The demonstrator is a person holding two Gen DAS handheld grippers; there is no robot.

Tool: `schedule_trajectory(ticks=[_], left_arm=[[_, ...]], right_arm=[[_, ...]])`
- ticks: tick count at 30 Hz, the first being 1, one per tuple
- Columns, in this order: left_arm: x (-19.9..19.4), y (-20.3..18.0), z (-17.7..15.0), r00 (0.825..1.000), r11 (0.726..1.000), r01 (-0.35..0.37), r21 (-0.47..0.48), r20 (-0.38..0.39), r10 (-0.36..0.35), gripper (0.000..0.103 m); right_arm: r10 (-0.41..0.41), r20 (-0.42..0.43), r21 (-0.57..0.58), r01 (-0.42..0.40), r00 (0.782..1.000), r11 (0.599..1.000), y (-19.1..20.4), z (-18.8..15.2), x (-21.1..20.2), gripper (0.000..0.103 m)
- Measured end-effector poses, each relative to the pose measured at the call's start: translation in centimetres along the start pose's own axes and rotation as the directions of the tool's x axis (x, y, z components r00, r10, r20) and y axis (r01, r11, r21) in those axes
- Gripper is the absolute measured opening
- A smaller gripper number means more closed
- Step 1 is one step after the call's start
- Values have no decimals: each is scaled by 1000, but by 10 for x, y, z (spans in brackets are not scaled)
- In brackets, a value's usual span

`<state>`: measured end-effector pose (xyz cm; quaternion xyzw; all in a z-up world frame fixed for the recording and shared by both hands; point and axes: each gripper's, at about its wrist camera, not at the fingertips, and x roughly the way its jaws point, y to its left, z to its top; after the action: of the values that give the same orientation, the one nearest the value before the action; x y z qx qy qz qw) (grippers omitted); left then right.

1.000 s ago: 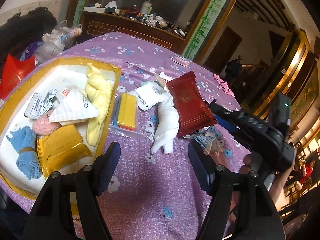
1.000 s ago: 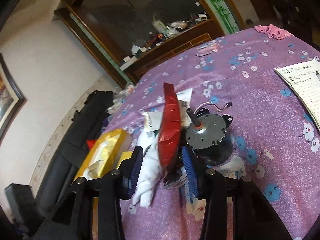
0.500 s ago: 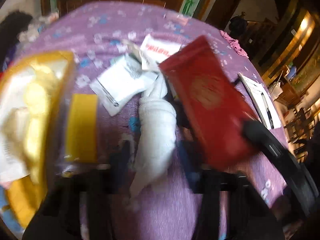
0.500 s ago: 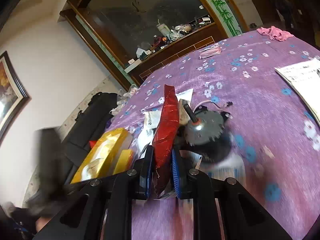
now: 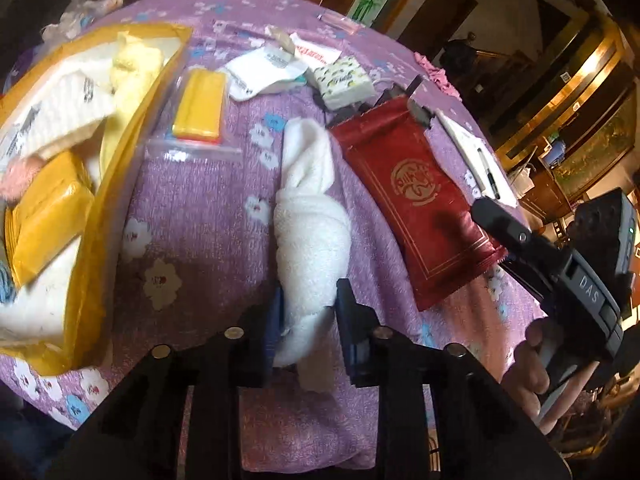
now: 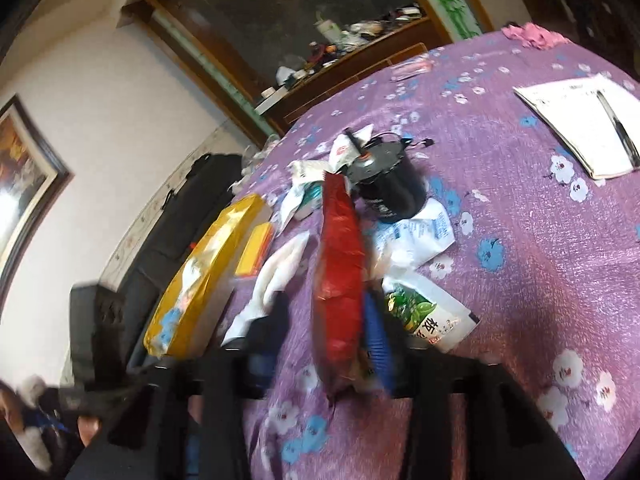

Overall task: Organize soft objects
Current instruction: 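Carry the white cloth and red packet into the box and release both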

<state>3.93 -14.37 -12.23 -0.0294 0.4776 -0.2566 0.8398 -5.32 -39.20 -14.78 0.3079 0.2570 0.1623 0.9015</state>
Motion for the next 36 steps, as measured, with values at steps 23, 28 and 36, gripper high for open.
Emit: schedule_trajectory(ticks=[23,28,36], left_arm=[[-50,24,17,937,992,107,-61,341,-80,35],[-92,75,7,915,981,91,-169,403,-15,35],[-125,133,-27,902,957,88,-276,430,42,35]], right_arm=[[-444,27,-450,408,896,795,80,3,60,45],[-406,50,-415,389,912,823,96,5,58,19],[-218,119,-303,245,969,921,116,18,5,15]])
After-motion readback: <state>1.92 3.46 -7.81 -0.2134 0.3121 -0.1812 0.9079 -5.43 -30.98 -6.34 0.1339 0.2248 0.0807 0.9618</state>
